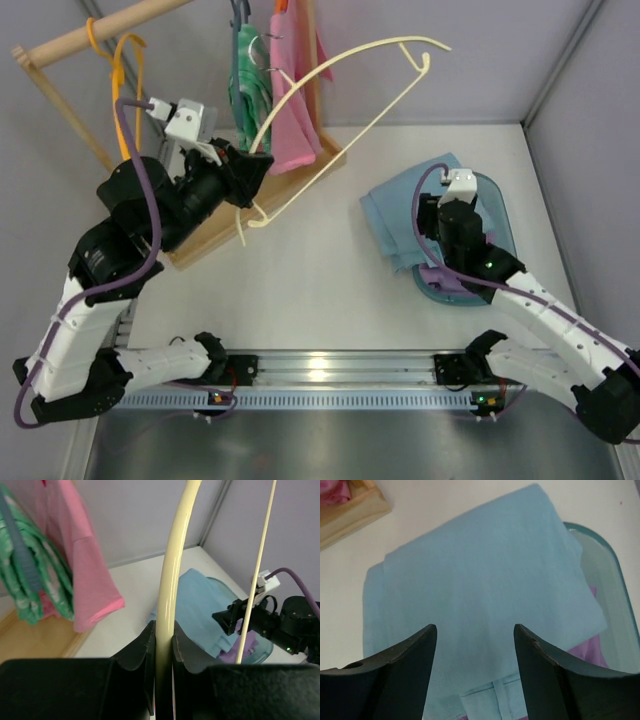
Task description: Remove the trousers from the hanger
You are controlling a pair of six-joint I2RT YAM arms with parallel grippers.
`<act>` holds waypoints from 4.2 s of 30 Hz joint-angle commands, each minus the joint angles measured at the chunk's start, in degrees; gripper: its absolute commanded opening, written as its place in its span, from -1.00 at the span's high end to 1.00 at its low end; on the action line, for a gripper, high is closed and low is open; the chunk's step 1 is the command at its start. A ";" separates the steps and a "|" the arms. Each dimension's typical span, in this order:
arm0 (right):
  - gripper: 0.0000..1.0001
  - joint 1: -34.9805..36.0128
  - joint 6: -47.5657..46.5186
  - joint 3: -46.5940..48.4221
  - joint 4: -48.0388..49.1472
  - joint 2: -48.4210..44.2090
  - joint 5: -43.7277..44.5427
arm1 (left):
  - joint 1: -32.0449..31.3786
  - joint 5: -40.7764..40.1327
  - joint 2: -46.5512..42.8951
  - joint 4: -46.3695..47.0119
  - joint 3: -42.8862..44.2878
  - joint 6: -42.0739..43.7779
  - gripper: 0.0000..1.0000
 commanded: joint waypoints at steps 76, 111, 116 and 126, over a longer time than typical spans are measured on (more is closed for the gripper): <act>-0.62 -0.93 3.59 -11.07 21.41 -1.66 -10.33 | 16.94 -72.13 33.73 60.84 10.42 84.85 1.00; -0.99 -1.45 5.69 -11.33 20.71 0.18 -6.83 | 2.72 -72.46 18.90 30.59 4.36 51.79 -0.96; -0.98 -9.61 9.03 -11.25 19.93 -0.61 -13.93 | -13.44 -81.25 10.81 30.50 -7.11 47.85 -0.96; -0.99 -23.07 14.74 -14.31 13.86 -6.75 -15.01 | -40.97 -87.16 -7.49 86.84 -41.43 72.27 -0.96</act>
